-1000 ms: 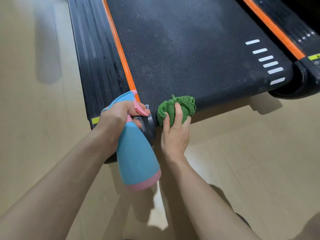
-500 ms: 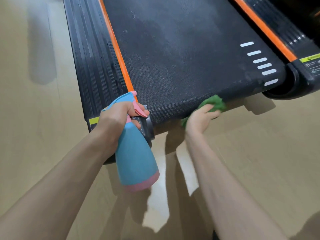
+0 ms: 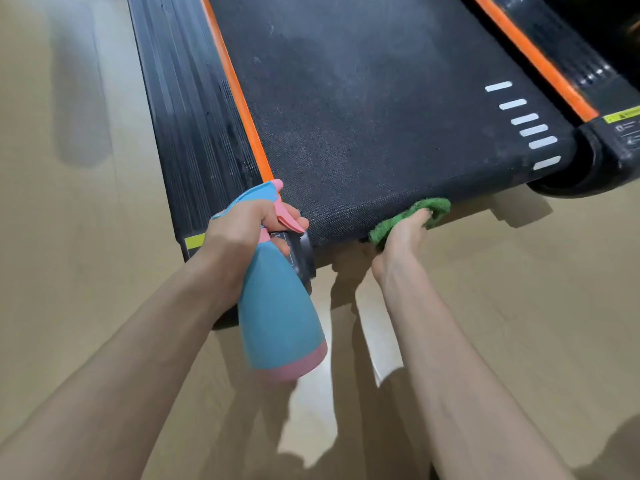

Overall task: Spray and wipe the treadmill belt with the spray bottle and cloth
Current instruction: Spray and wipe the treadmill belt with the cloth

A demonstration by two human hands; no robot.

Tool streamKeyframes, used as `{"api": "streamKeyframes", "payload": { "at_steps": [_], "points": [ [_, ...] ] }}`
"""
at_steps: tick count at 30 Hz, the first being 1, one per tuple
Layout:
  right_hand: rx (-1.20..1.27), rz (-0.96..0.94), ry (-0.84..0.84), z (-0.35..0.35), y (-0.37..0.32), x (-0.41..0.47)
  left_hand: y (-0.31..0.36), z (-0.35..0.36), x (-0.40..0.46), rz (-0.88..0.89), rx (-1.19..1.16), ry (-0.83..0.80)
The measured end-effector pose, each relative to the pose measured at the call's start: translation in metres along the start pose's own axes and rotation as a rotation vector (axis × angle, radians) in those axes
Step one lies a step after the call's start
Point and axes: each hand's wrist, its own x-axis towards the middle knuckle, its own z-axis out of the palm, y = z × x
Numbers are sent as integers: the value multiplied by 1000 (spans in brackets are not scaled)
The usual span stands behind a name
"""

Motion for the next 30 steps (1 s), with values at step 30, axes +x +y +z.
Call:
{"api": "streamKeyframes", "payload": {
  "at_steps": [30],
  "points": [
    [-541,-776,-132,13,-40,-99,5,-4,-9,-20,-4,-43]
  ]
}}
